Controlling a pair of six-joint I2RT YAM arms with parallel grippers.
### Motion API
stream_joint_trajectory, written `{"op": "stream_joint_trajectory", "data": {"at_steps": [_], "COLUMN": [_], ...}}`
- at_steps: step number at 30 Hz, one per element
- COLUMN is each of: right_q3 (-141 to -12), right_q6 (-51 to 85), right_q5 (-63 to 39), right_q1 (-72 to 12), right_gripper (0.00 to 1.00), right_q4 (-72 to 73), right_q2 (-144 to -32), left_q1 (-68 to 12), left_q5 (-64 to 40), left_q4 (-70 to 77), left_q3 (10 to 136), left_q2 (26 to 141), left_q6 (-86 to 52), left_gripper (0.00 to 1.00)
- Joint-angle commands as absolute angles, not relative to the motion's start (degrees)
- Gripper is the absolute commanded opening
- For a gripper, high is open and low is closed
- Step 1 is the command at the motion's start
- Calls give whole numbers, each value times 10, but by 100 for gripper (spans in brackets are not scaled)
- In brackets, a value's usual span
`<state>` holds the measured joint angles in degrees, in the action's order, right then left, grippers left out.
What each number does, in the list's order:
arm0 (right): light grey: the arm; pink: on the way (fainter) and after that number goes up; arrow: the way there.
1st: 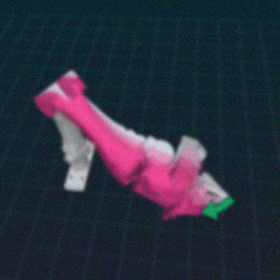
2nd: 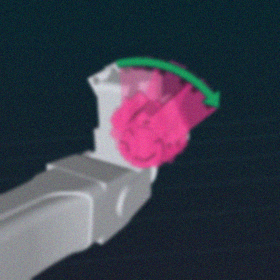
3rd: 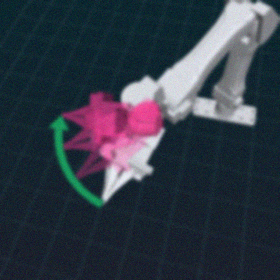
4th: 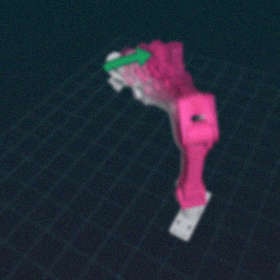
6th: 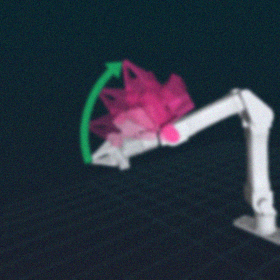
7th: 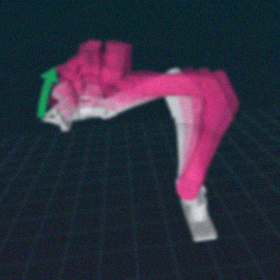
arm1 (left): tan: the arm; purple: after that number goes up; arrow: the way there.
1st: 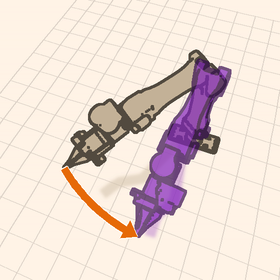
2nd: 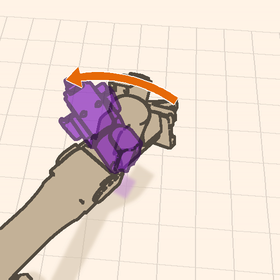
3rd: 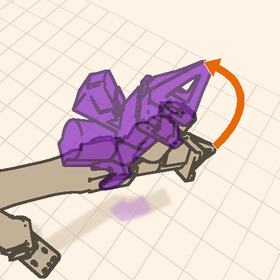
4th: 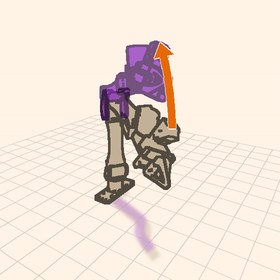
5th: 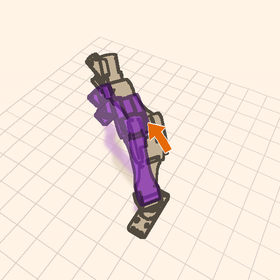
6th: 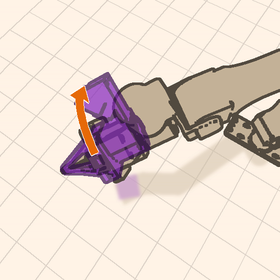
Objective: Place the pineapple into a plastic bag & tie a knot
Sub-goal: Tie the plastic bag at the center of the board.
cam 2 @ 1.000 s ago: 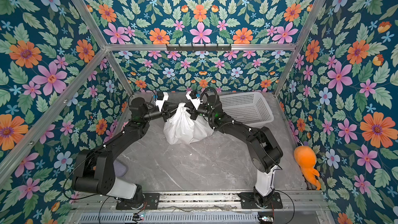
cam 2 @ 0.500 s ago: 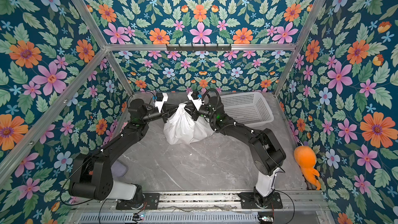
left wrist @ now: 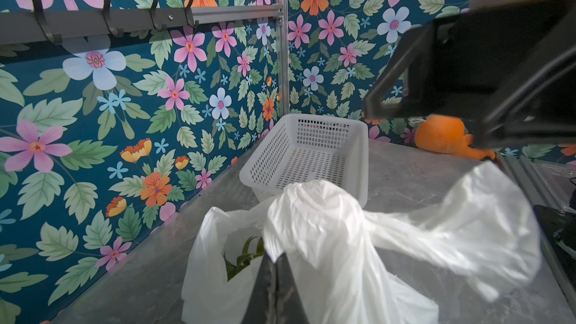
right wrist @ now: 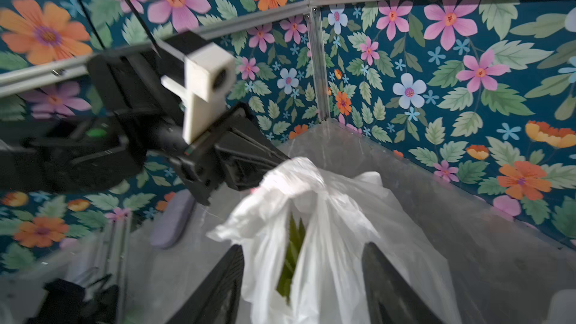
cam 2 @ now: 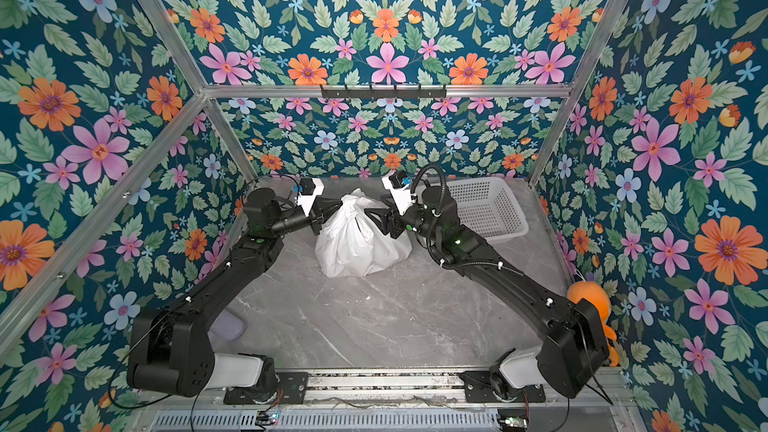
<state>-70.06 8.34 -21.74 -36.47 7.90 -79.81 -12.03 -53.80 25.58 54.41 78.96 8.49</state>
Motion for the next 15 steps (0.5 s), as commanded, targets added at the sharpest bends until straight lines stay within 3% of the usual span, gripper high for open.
{"op": "stream_joint_trajectory", "data": {"at_steps": [1, 8, 15], "right_q3": [-751, -865, -943], "right_q6": [248, 329, 343], "right_q5": [-221, -189, -216], "right_q1": [-379, -405, -409], "right_gripper": [61, 72, 64], "right_q4": [-76, -172, -215], "right_q2": [-806, -871, -937], "left_q1": [-120, -120, -120], "left_q5": [-538, -538, -535], "left_q4": [253, 250, 250], "left_q3": [549, 553, 551], "left_q2": [790, 789, 785], "left_q6": [100, 104, 104], "left_gripper": [0, 0, 0]}}
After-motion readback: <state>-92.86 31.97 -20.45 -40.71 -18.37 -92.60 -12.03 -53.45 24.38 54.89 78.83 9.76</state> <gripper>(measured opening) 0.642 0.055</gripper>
